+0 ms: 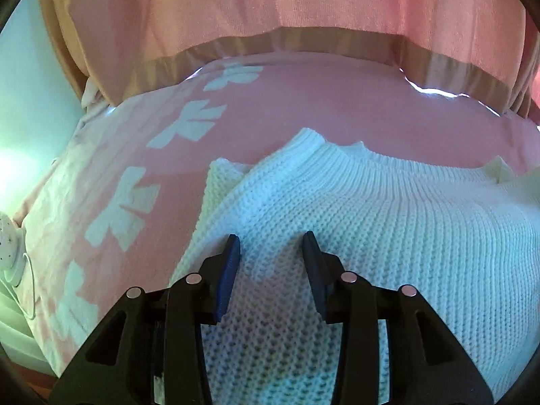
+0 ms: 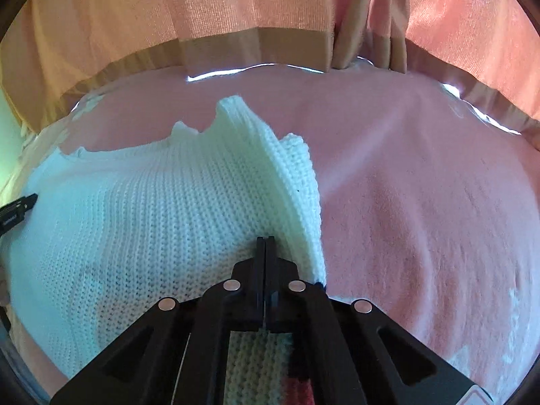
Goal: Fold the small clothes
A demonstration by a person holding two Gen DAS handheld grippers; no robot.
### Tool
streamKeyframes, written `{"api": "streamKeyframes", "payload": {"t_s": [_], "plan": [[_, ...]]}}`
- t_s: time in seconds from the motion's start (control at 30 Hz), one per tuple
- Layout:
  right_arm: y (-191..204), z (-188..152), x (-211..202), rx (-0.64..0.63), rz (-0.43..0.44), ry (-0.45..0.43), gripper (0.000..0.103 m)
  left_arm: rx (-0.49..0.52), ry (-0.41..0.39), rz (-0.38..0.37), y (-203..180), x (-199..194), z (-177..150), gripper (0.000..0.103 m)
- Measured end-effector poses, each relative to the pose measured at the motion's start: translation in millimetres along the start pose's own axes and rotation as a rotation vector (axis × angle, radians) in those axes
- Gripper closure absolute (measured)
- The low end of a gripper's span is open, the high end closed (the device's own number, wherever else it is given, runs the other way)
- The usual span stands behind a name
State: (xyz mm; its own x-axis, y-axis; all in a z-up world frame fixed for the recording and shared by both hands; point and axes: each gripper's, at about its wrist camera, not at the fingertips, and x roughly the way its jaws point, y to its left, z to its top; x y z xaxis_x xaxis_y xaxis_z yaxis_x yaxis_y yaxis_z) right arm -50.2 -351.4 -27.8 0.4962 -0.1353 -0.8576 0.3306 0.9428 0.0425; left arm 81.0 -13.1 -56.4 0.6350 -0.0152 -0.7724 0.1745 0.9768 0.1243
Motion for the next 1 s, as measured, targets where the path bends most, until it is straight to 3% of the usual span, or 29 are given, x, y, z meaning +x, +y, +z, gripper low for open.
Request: {"api": "streamKeyframes", "payload": {"t_s": [0.1,0.2,0.3,0.4,0.47,0.5,0.77,1.0], "plan": [[19,4,-21,0.005,-0.015,-0.059,0.103,-0.049,0.016,-0.024,5,-8,5,0.065],[65,8,-41,-0.067,0.124,-0.121,0.103,-0.073,-0.004,-0.038,4,-21,9,0.065],[108,8,-32,-0.145,0.210,-0.105,0.103,-0.063,0.022,-0.013,0,-11,11,0.065],[133,11,4,-0.164,0.223,-0.026,0.103,-0.060,0.035,0.005,-1,-5,10,0.065],[136,11,29,-0.170,0.204,0.039,0.103,-0.055,0.034,0.005,-2,-5,10,0.065],[135,10,35,-0.161,0.209,0.020,0.103,-0.050,0.031,0.005,-2,-5,9,0.065],[150,5,-9,-0.182,0.264,-0.054,0.103,-0.032,0.020,-0.008,-2,-11,3,0.065],[177,-9,-15,-0.235,0.314,-0.036,0.103,-0.071,0.028,-0.031,10,-24,0,0.065]]}}
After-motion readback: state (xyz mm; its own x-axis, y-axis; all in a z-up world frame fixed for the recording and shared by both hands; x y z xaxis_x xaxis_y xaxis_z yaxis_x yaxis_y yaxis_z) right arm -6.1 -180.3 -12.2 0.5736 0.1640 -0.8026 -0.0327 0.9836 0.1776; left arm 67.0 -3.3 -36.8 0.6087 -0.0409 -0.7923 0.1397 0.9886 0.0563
